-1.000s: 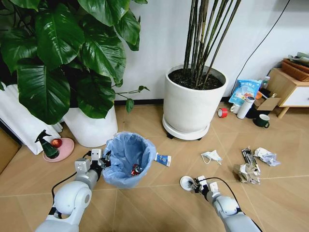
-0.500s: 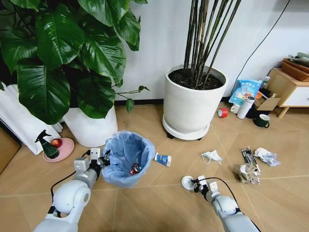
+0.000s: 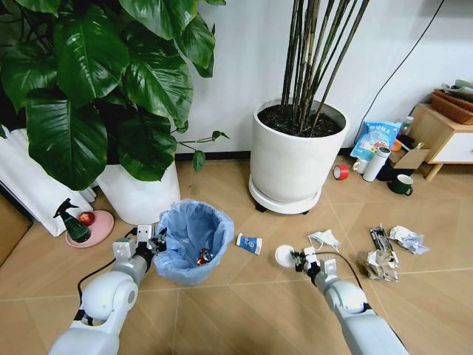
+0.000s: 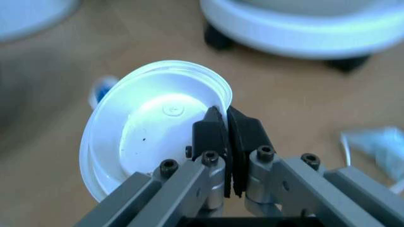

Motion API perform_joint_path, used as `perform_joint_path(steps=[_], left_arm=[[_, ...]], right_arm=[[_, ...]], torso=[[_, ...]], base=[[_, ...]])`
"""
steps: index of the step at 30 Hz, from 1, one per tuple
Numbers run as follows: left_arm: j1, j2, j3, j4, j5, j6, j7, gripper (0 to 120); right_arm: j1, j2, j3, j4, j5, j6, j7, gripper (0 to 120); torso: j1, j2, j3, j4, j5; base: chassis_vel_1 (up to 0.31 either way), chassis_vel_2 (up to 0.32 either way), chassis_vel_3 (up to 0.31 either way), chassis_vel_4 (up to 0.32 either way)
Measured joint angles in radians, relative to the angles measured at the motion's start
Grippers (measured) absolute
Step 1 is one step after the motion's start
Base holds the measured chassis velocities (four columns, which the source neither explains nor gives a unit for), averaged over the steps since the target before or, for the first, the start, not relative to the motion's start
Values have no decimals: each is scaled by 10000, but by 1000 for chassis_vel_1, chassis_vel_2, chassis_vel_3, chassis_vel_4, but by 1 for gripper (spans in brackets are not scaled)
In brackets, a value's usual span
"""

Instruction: Pick up the trash bin and place the garbage on the floor into it.

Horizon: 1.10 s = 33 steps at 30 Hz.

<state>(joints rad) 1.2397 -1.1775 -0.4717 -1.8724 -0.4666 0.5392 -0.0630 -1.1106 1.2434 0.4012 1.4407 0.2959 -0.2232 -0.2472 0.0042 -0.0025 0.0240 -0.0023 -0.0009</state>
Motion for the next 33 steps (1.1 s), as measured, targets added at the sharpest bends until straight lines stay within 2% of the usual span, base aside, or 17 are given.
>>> perform_joint_path(steps=[3, 5, 10, 15, 18, 21, 33], left_arm=[[-194, -3, 48, 277, 3, -4, 61, 0], [-563, 1, 99, 756, -14, 6, 93, 0], [-1039, 62, 295, 1347, -97, 95, 114, 0], [-1711, 40, 651, 1888, -372, 552, 26, 0], [-2016, 80, 859, 2045, -442, 780, -69, 0], [-2534, 203, 1174, 2152, -503, 1107, -302, 0], [-3036, 614, 1537, 1976, -243, 1621, -626, 0]], right_arm=[[100, -84, -69, 553, 373, -170, 92, 0], [365, -238, -266, 1507, 975, -514, 253, 0], [1037, -374, -787, 2413, 1642, -903, 466, 0], [2272, -350, -1988, 3050, 2226, -1439, 675, 0], [2816, -239, -2524, 3117, 2415, -1604, 763, 0], [3702, -13, -3506, 2913, 2523, -1703, 838, 0], [4652, 179, -5114, 1678, 1636, -1442, 642, 0]], torso=[[0, -1, 0, 1, 2], [0, 0, 0, 0, -1], [-1, 0, 0, 1, 0], [-1, 0, 0, 1, -3], [0, -1, 1, 2, 1], [-1, -1, 0, 2, -1], [-1, -1, 0, 1, 0]], base=[[0, 0, 0, 0], [0, 0, 0, 0], [0, 0, 0, 0], [0, 0, 0, 0], [0, 0, 0, 0], [0, 0, 0, 0], [0, 0, 0, 0]])
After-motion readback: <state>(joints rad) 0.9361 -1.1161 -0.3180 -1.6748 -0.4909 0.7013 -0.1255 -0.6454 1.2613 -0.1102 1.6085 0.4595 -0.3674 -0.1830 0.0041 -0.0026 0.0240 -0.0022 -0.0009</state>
